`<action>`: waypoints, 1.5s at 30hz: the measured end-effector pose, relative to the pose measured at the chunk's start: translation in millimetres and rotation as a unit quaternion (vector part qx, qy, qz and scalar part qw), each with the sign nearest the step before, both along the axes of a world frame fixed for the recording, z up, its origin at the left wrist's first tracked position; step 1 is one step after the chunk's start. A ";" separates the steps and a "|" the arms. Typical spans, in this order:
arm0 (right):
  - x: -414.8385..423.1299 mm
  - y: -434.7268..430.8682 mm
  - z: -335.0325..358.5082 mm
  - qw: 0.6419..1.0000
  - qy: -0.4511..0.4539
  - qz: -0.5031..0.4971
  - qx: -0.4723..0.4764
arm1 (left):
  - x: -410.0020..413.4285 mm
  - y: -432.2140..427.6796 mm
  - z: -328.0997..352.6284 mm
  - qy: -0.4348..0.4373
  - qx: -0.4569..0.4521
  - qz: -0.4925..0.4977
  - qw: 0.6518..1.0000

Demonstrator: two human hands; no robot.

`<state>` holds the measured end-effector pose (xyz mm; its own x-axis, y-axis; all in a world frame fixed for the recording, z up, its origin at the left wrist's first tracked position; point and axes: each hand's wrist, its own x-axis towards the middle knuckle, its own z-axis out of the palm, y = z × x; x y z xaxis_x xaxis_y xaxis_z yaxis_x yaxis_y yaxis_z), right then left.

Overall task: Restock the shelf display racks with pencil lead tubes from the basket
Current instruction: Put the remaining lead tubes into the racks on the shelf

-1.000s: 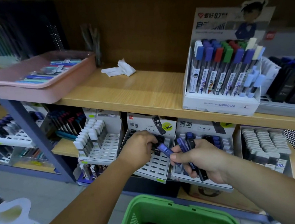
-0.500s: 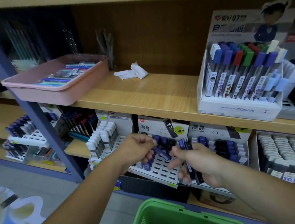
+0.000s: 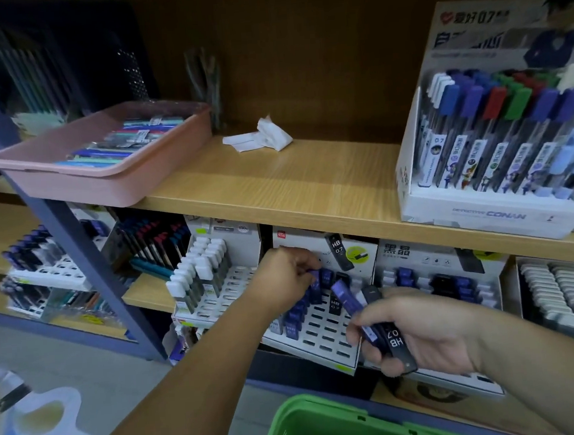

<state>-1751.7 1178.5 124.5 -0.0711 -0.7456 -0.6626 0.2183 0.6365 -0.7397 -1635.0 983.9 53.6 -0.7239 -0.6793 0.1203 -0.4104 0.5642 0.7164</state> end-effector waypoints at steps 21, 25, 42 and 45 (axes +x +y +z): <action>-11.9 9.1 -19.4 0.983 0.133 -0.118 -0.045 | -9.4 -1.3 -10.9 0.078 0.041 0.003 0.996; -7.0 8.3 -15.4 0.980 0.157 -0.114 -0.049 | -6.5 -2.3 -10.6 0.060 0.020 0.004 0.998; -9.2 5.5 -1.9 0.996 -0.026 -0.073 -0.035 | 4.8 42.6 44.4 0.073 0.280 -0.039 0.956; -6.5 7.6 1.2 0.997 -0.032 -0.050 -0.039 | 13.1 50.7 47.3 0.089 0.291 -0.059 0.951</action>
